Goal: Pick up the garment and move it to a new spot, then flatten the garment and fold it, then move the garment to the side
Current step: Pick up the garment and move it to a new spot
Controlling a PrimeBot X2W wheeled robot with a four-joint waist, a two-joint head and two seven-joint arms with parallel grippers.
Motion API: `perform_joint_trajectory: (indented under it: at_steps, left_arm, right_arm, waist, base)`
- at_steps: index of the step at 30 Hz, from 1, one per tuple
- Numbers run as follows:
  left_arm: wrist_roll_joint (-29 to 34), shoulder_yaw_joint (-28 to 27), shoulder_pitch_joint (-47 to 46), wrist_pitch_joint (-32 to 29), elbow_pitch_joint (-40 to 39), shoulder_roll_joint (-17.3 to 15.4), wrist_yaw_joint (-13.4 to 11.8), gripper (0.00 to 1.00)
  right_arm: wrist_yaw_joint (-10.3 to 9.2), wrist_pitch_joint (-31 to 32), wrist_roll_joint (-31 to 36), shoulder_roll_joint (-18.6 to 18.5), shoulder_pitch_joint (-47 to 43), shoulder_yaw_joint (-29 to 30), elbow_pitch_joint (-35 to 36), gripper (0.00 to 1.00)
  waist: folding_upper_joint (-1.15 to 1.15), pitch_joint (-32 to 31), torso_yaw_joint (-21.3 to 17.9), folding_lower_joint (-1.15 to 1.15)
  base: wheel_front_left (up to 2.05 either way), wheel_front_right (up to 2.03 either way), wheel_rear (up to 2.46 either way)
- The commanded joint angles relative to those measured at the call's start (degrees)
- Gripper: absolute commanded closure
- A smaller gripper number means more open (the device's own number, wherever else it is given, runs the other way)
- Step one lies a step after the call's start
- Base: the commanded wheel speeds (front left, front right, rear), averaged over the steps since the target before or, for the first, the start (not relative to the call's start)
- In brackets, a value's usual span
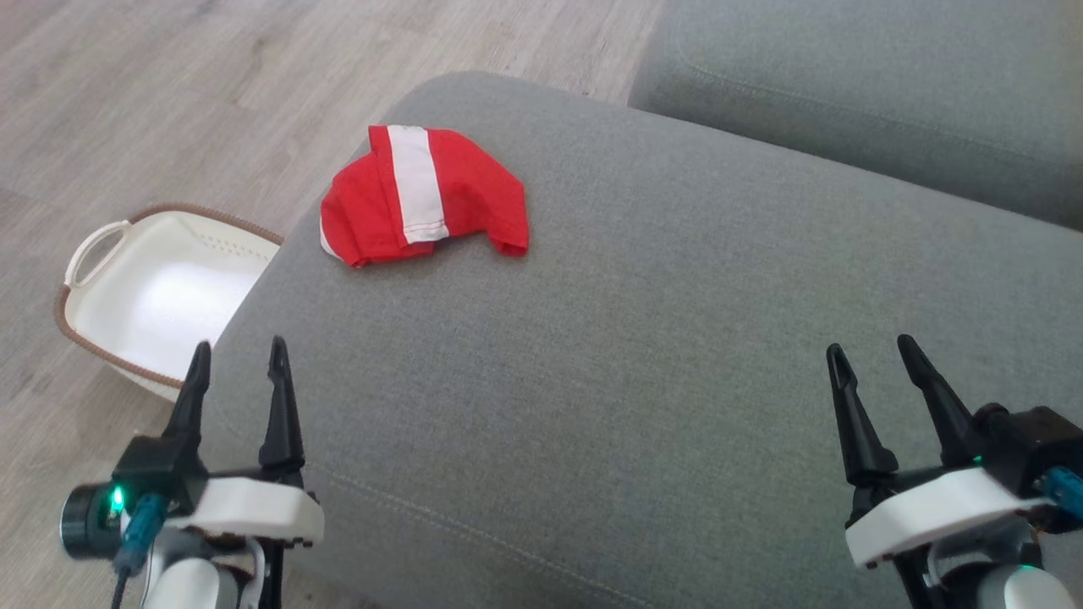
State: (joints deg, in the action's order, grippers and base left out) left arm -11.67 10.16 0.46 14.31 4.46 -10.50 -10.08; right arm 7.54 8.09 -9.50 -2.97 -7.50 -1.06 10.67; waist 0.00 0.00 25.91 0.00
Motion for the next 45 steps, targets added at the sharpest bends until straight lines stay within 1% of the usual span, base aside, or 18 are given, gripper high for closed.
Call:
perform_joint_trajectory:
  at_steps: [1, 7, 12, 13, 16, 20, 24, 28, 31, 36, 39, 41, 42, 43, 44, 45]
  left_arm:
    - [0.6, -2.7, -3.6, 0.7, -1.5, -0.3, 0.1, 0.0]
    - [0.9, -3.7, -6.2, 0.7, -1.0, 0.3, 0.5, 0.0]
    - [0.4, -4.8, -13.1, 0.7, 1.6, 0.6, 2.4, 0.0]
    - [0.4, -4.8, -13.1, 0.7, 1.6, 0.6, 2.4, 0.0]
    - [-0.5, -5.6, -19.5, 0.7, 5.2, 0.6, 4.4, 0.0]
    - [-2.3, -6.6, -28.4, 0.7, 14.0, 0.4, 7.8, 0.0]
    - [-4.3, -7.7, -36.9, 0.7, 26.5, -0.5, 10.9, 0.0]
    - [-5.7, -7.8, -44.2, 0.5, 39.9, -1.2, 13.4, 0.0]
    - [-6.7, -7.7, -48.9, -0.9, 48.9, -1.9, 14.9, 0.0]
    - [-9.0, -8.5, -53.4, -5.0, 60.7, -2.9, 16.0, 0.0]
    - [-9.7, -8.9, -55.2, -6.8, 65.0, -3.6, 15.7, 0.0]
    - [-10.1, -9.1, -56.0, -7.6, 66.5, -3.9, 15.3, 0.0]
    - [-10.2, -9.1, -56.4, -7.8, 66.9, -3.9, 15.3, 0.05]
    - [-10.3, -9.1, -56.7, -7.5, 67.2, -4.0, 15.1, 0.33]
    - [-10.2, -8.9, -57.0, -7.1, 67.4, -4.0, 14.9, 0.55]
    - [-10.1, -8.8, -57.3, -6.7, 67.6, -4.1, 14.9, 0.86]
  right_arm:
    - [-0.05, 0.1, 0.4, -0.8, 2.8, -0.8, 2.5, 0.0]
    - [-0.05, 0.5, 0.8, -1.2, 3.2, -0.5, 3.3, 0.0]
    - [-0.05, 1.5, 1.1, -2.3, 4.9, -0.9, 4.4, 0.0]
    - [-0.05, 1.5, 1.1, -2.3, 4.9, -0.9, 4.4, 0.0]
    - [-0.05, 2.7, 1.5, -3.3, 6.3, -1.2, 5.4, 0.0]
    - [-0.05, 4.2, 1.8, -4.7, 8.0, -1.8, 7.0, 0.0]
    - [-0.05, 5.7, 2.2, -5.9, 9.7, -2.0, 8.8, 0.0]
    - [-0.05, 6.8, 2.4, -6.8, 10.6, -2.0, 10.2, 0.0]
    - [-0.05, 7.6, 2.7, -7.6, 11.4, -1.9, 11.4, 0.0]
    - [-0.05, 8.5, 2.9, -8.2, 12.0, -1.4, 13.2, 0.0]
    - [-0.05, 8.8, 3.0, -8.2, 11.7, -0.5, 14.1, 0.0]
    - [-0.05, 8.9, 3.0, -8.1, 11.6, -0.2, 14.5, 0.0]
    - [-0.05, 8.8, 3.0, -8.1, 11.7, 0.0, 14.7, 0.0]
    - [-0.05, 8.8, 3.0, -8.1, 11.7, 0.1, 14.8, 0.0]
    - [-0.05, 8.8, 3.0, -8.0, 11.7, 0.3, 14.8, 0.0]
    - [-0.05, 8.8, 3.1, -7.9, 11.8, 0.4, 14.9, 0.0]
  waist:
    - [0.0, 0.3, 0.1, 0.0]
    - [0.0, 2.0, 0.6, 0.0]
    - [0.0, 4.9, -0.2, 0.0]
    - [0.0, 4.9, -0.2, 0.0]
    - [0.0, 7.9, -1.7, 0.0]
    - [0.0, 12.2, -4.6, 0.0]
    - [0.0, 16.8, -7.7, 0.0]
    - [0.0, 20.3, -10.4, 0.0]
    - [0.0, 22.9, -12.4, 0.0]
    - [0.0, 25.6, -15.2, 0.0]
    - [0.0, 26.9, -16.1, 0.0]
    - [0.0, 27.6, -16.4, 0.0]
    - [0.0, 27.8, -16.4, 0.0]
    - [0.0, 28.0, -16.4, 0.0]
    - [0.0, 28.1, -16.3, 0.0]
    - [0.0, 28.2, -16.3, 0.0]
  base:
    - [0.0, 0.0, 0.0]
    - [0.0, 0.0, 0.0]
    - [0.0, 0.0, 0.0]
    - [0.0, 0.0, 0.0]
    - [0.0, 0.0, 0.0]
    - [0.0, 0.0, 0.0]
    - [0.0, 0.0, 0.0]
    - [0.0, 0.0, 0.0]
    - [0.0, 0.0, 0.0]
    - [0.0, 0.0, 0.0]
    - [0.0, 0.0, 0.0]
    - [0.0, 0.0, 0.0]
    - [0.0, 0.0, 0.0]
    - [0.0, 0.0, 0.0]
    - [0.0, 0.0, 0.0]
    - [0.0, 0.0, 0.0]
